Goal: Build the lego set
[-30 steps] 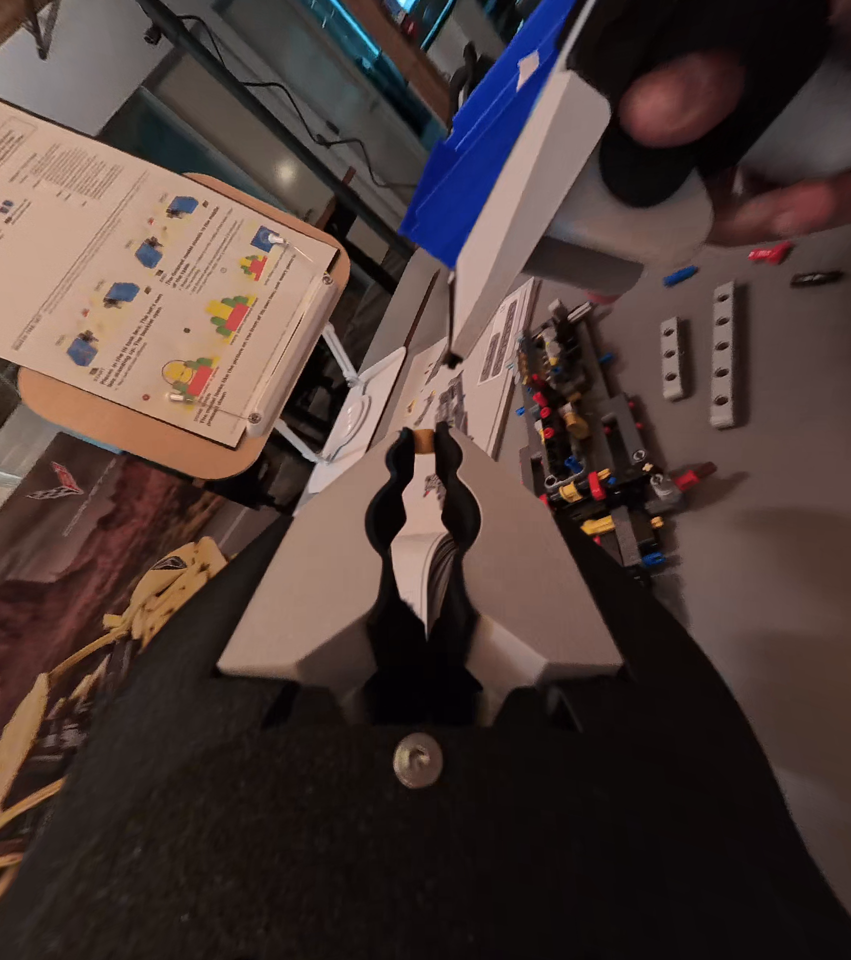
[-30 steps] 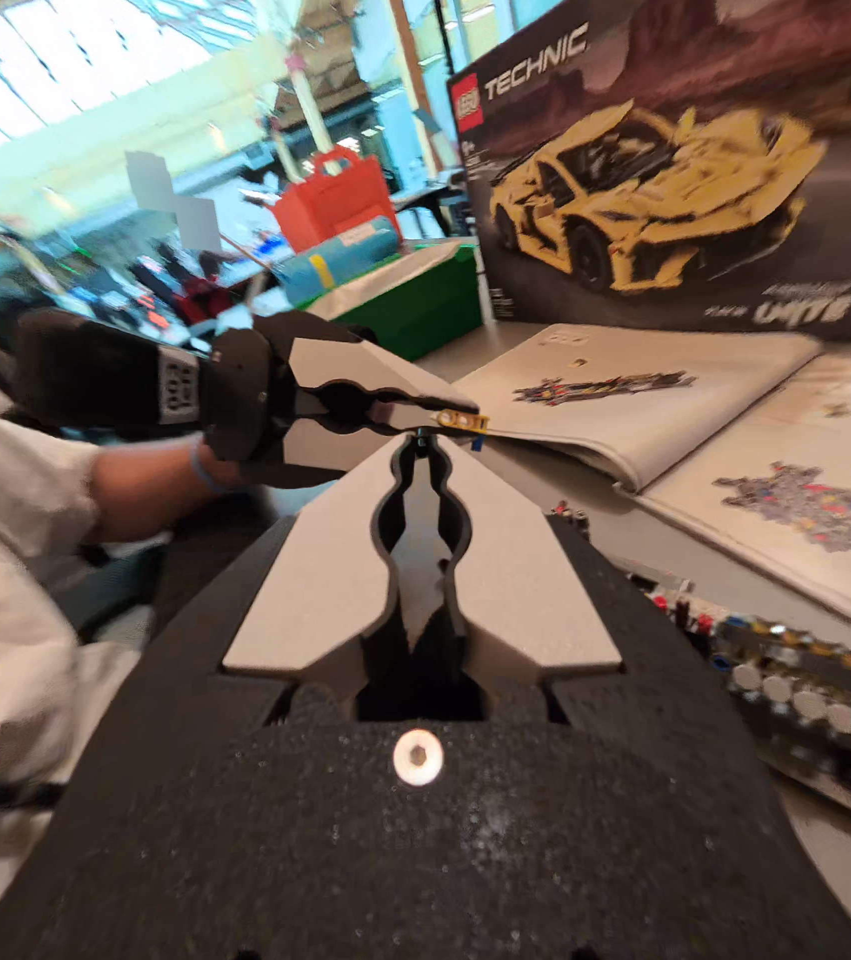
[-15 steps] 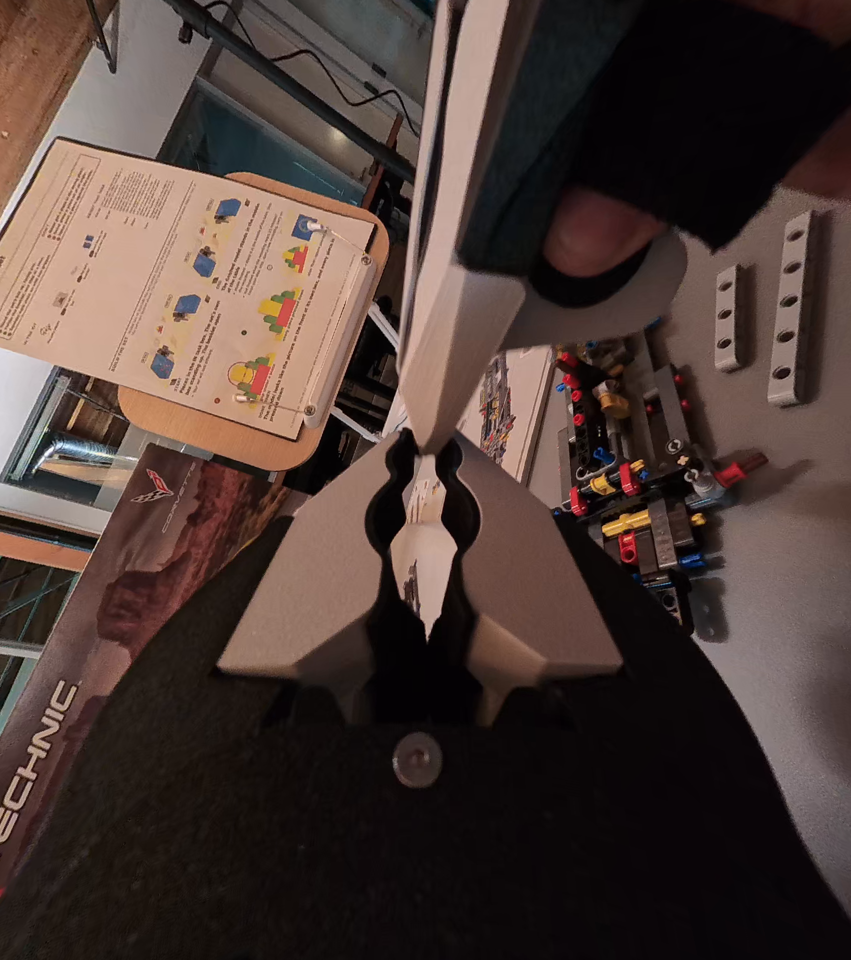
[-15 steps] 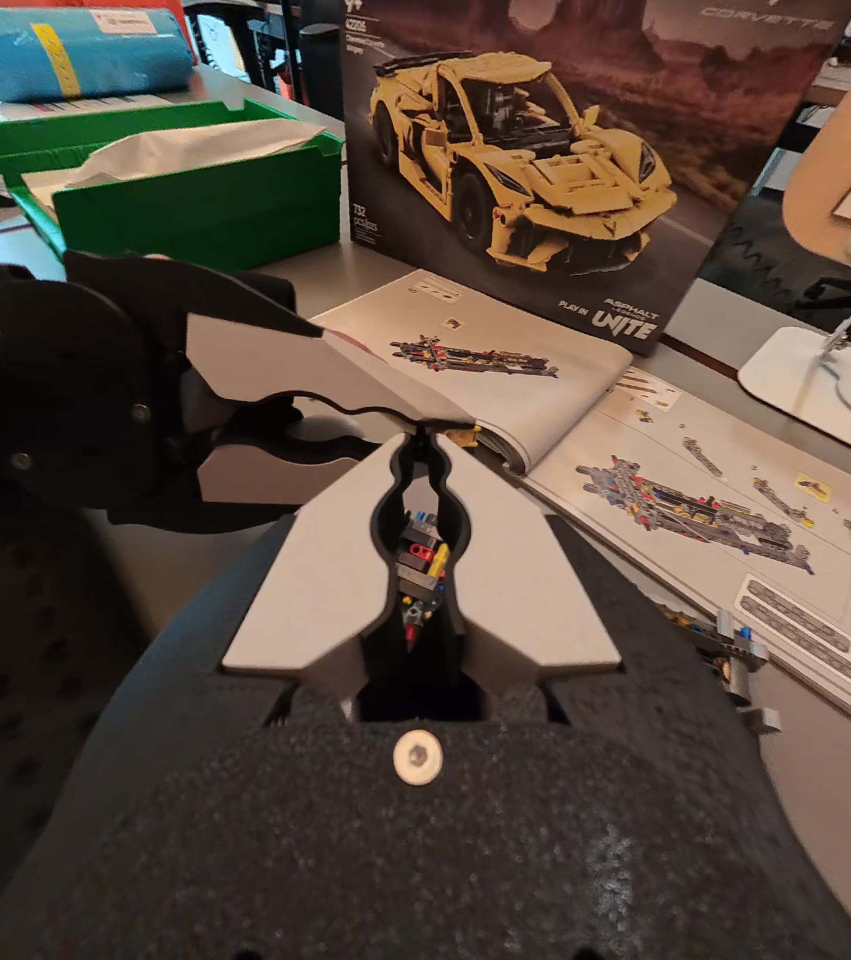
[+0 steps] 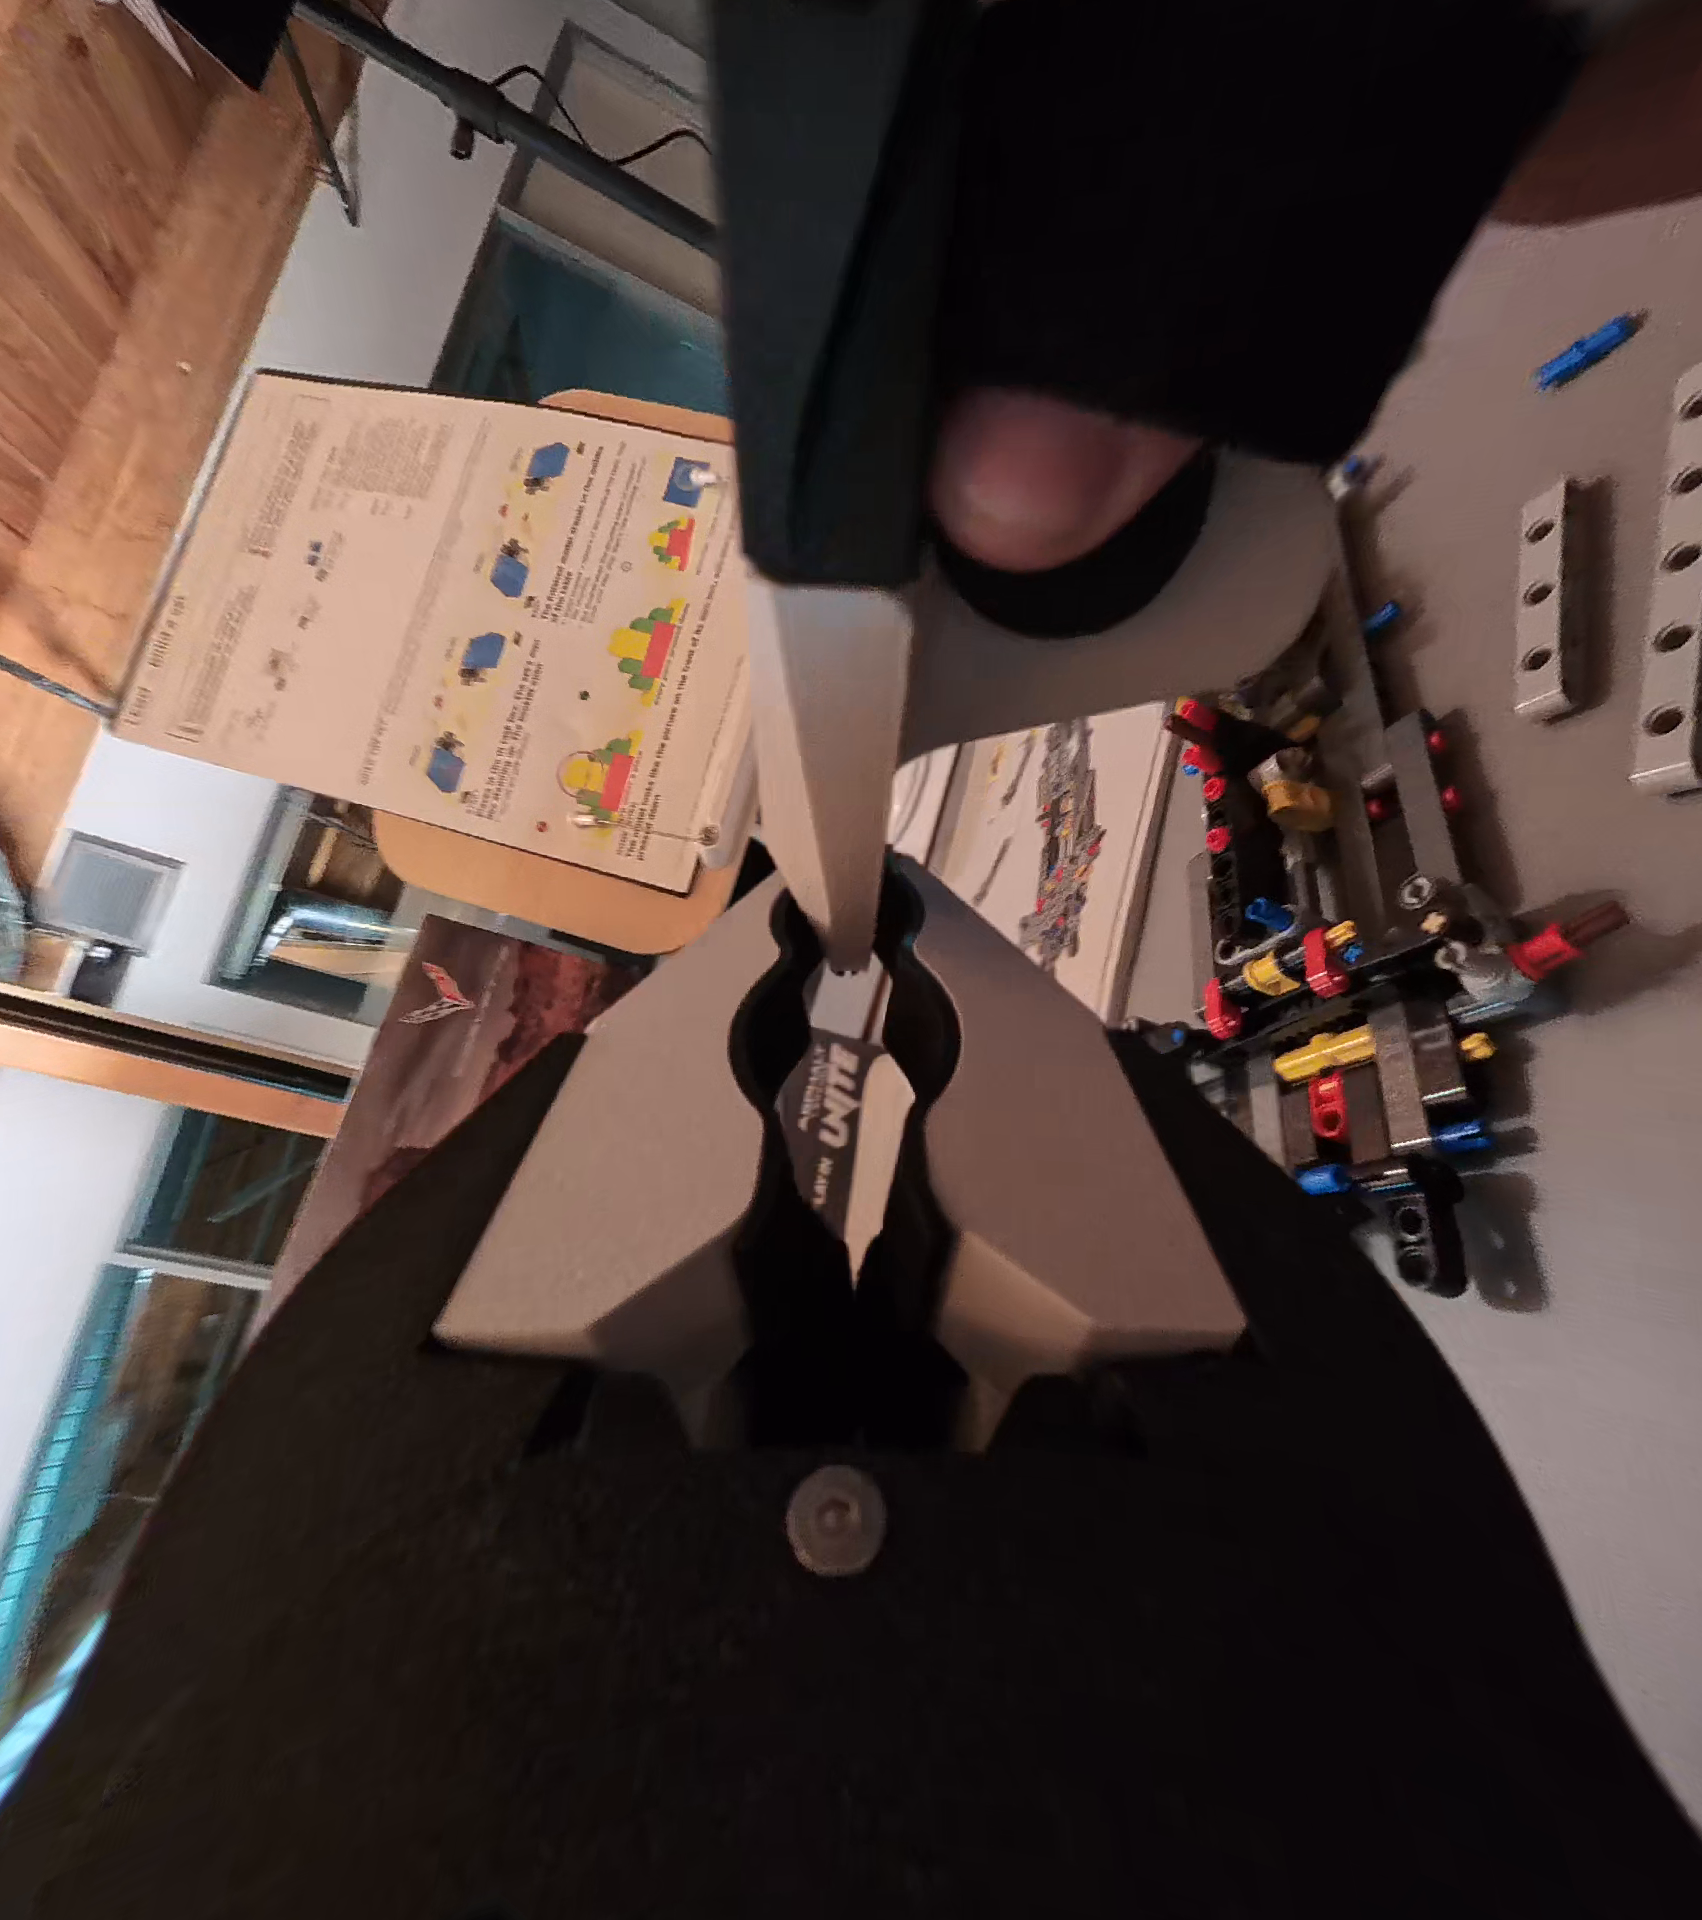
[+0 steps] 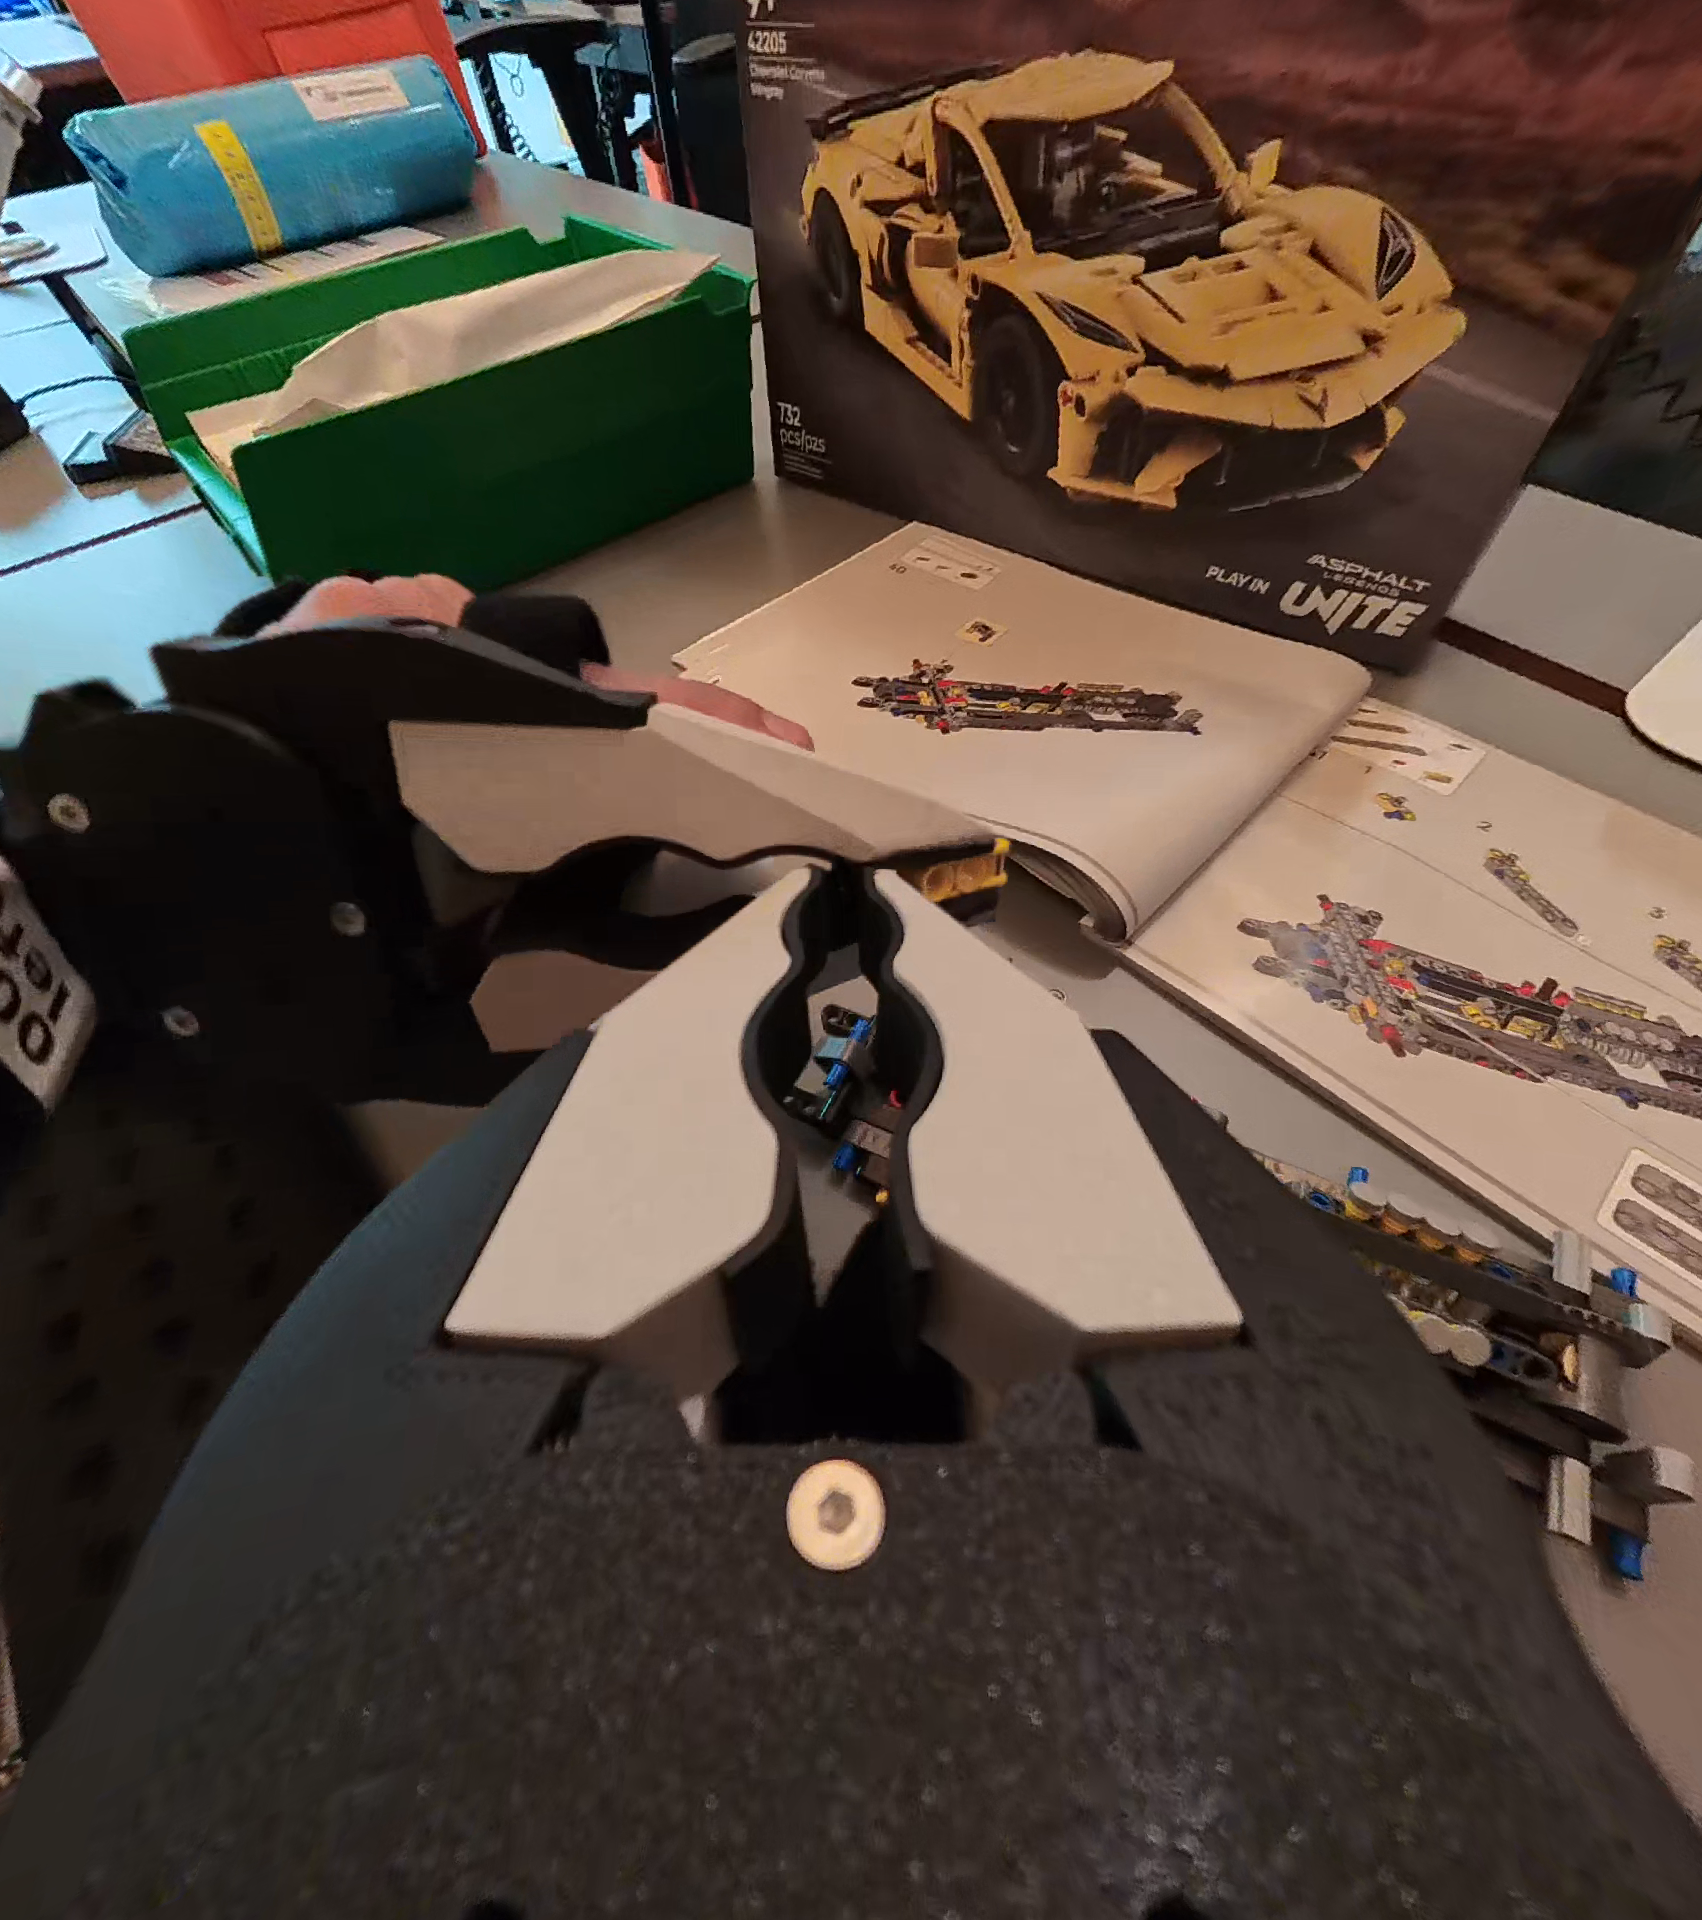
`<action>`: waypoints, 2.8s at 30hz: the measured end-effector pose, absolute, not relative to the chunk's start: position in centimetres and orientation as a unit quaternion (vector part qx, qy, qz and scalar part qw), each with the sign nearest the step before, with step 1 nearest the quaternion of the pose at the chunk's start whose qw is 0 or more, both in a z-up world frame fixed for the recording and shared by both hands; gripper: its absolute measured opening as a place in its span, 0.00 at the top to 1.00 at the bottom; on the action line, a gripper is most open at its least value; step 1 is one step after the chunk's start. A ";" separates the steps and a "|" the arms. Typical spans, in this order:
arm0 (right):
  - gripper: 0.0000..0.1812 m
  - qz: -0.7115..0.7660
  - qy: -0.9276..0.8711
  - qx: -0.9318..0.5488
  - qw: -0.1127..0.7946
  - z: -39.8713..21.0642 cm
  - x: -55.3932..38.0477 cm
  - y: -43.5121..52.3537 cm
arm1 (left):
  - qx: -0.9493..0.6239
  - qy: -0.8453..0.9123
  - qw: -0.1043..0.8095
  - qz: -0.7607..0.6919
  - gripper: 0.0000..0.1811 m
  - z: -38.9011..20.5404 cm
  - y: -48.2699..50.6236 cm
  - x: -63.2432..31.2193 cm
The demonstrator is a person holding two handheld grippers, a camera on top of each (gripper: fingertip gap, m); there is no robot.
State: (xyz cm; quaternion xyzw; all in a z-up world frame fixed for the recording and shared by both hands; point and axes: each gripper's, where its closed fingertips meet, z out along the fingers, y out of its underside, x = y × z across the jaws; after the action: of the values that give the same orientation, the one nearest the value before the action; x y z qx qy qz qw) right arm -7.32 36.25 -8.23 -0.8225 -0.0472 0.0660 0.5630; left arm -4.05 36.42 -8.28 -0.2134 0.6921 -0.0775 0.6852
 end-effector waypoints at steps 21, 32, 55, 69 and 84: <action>0.98 0.001 -0.025 -0.810 0.586 -7.1 -4.6 35.4 | -0.214 0.672 0.705 -0.070 0.97 -7.5 36.1 -4.1; 0.98 0.250 -0.068 -0.755 0.603 -5.9 -4.4 33.4 | -0.298 0.625 0.553 -0.464 0.97 -4.0 33.9 -5.9; 0.98 0.381 -0.039 -0.736 0.558 -5.7 -6.4 32.9 | -0.235 0.681 0.585 -0.372 0.97 -6.1 32.7 -5.8; 0.98 0.167 -0.217 -0.789 0.550 -4.9 -5.5 31.9 | -0.276 0.637 0.467 -0.548 0.97 -4.0 32.2 -6.9; 0.98 0.057 -0.441 -0.731 0.518 -2.1 -9.6 30.5 | -0.287 0.549 0.164 -0.767 0.97 -1.8 29.9 -9.4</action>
State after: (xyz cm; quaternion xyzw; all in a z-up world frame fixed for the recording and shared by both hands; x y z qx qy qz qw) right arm -9.61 30.55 -2.13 -0.7309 -0.4406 0.0567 0.5181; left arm -9.36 29.95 -1.83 -0.2873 0.5493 -0.7674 0.1636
